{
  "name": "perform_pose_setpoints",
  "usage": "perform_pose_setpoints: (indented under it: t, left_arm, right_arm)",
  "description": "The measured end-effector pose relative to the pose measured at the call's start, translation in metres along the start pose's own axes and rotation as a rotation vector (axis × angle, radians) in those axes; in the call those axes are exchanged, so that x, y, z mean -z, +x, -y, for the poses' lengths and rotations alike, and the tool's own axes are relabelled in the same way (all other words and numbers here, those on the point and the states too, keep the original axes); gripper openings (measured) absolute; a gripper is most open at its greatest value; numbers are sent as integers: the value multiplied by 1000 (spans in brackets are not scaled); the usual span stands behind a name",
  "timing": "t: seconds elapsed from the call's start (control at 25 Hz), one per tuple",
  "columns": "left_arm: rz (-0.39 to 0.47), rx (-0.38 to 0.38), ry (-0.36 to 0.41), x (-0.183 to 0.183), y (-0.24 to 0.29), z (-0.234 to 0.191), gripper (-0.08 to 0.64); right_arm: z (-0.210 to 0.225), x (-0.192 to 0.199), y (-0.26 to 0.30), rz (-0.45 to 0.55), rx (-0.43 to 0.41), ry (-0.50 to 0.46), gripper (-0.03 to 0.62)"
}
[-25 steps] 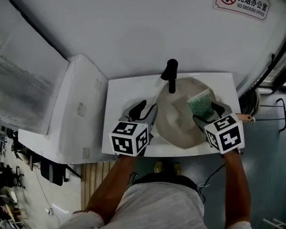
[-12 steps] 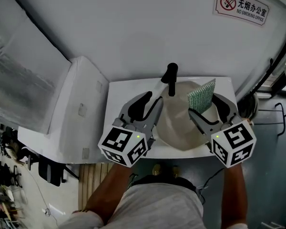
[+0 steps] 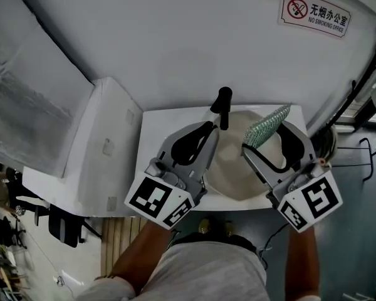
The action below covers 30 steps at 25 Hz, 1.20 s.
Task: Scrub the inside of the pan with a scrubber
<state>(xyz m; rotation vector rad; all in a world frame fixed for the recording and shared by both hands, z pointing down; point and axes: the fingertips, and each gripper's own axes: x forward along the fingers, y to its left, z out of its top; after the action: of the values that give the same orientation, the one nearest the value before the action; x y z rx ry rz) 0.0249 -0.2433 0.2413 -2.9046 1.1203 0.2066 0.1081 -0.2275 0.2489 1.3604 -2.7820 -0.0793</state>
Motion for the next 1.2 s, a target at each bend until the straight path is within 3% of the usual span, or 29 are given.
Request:
perform_pose_setpoints:
  t: [0.52, 1.2]
  left_arm:
    - [69, 58, 58, -19, -5, 20, 16]
    - [68, 68, 49, -15, -10, 24, 15]
  right_arm:
    - [-16, -25, -9, 139, -24, -2, 337]
    - [-27, -17, -9, 149, -8, -2, 333]
